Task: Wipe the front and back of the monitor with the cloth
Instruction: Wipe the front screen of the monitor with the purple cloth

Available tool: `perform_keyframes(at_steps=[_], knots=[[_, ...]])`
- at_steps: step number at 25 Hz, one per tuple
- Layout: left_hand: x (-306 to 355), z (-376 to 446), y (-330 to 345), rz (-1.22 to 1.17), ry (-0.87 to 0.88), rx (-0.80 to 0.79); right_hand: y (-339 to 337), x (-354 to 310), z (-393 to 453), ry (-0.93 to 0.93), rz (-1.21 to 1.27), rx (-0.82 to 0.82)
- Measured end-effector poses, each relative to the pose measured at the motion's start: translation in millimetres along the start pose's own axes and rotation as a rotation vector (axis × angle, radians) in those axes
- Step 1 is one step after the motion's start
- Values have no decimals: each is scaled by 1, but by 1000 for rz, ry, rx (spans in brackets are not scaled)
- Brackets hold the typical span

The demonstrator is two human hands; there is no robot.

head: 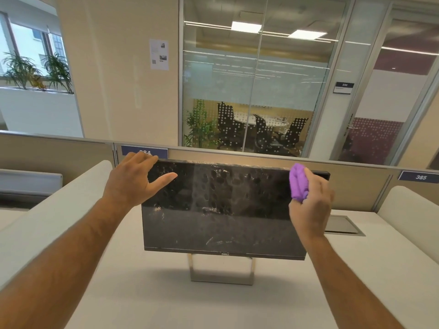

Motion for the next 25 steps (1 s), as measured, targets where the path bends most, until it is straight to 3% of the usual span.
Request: perform_keyframes(at_steps=[3,4,7,8,11,12,15,16,20,23,25], knots=[[0,0,0,-5,-6,3,22,-29,-19,-375,-140,-232],[0,0,0,-5,-3,7,22,-29,-17,-414,-146,-234],[0,0,0,-4,2,13,10,-15,-6,-17,50,3],[-1,0,1,-3,1,13,14,-18,-7,24,76,14],[-1,0,1,-1,-1,15,37,-47,-27,-305,-52,-220],[-1,1,1,1,2,17,37,-47,-27,-357,-66,-228],[-1,0,1,10,10,22,25,-30,-11,-21,94,3],[-1,0,1,12,9,20,27,-32,-10,4,90,21],[-2,0,1,13,5,18,48,-56,-32,-472,-129,-288],[-2,0,1,14,17,27,35,-41,-8,-331,-122,-162],[-2,-1,1,11,19,26,35,-43,-7,-439,-197,-155]])
Point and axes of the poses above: each hand's wrist, its own z-axis towards the middle knuckle, its own y-axis out of the palm, x = y × z, the point moved 5 cm from there along z, towards the middle knuckle, and after that the axes turned 13 degrees about z, right-handed, at the moved point
